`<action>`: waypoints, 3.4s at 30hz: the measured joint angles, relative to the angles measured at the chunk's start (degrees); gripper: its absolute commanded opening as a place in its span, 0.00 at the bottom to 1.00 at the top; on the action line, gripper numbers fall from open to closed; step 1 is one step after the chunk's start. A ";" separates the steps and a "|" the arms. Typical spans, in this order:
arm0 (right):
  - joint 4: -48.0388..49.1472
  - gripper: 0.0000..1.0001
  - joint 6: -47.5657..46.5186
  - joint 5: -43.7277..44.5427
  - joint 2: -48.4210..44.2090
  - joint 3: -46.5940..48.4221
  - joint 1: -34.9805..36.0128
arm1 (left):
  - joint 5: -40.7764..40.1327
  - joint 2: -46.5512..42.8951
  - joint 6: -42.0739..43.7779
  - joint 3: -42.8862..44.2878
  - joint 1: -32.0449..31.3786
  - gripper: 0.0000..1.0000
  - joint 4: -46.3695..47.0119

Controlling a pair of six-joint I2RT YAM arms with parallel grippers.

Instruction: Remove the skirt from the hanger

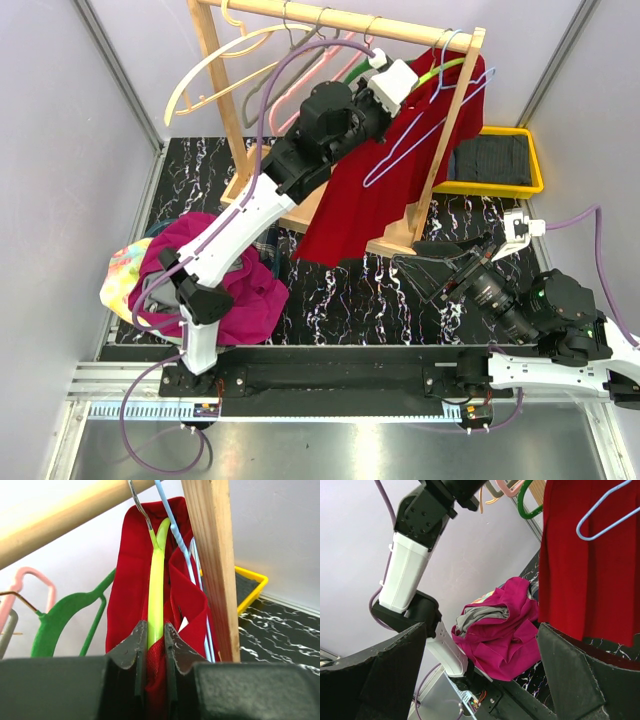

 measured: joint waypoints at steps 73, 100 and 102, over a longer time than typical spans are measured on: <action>-0.37 1.00 2.10 0.96 -3.72 -3.48 0.00 | 4.07 1.53 3.41 -0.85 0.85 0.61 10.08; -0.42 1.00 2.05 1.03 -3.82 -3.43 0.00 | 1.16 5.29 3.10 1.03 3.69 0.04 4.55; -0.42 1.00 2.05 1.03 -3.74 -3.43 0.00 | 1.16 5.29 3.08 1.03 3.67 0.04 4.55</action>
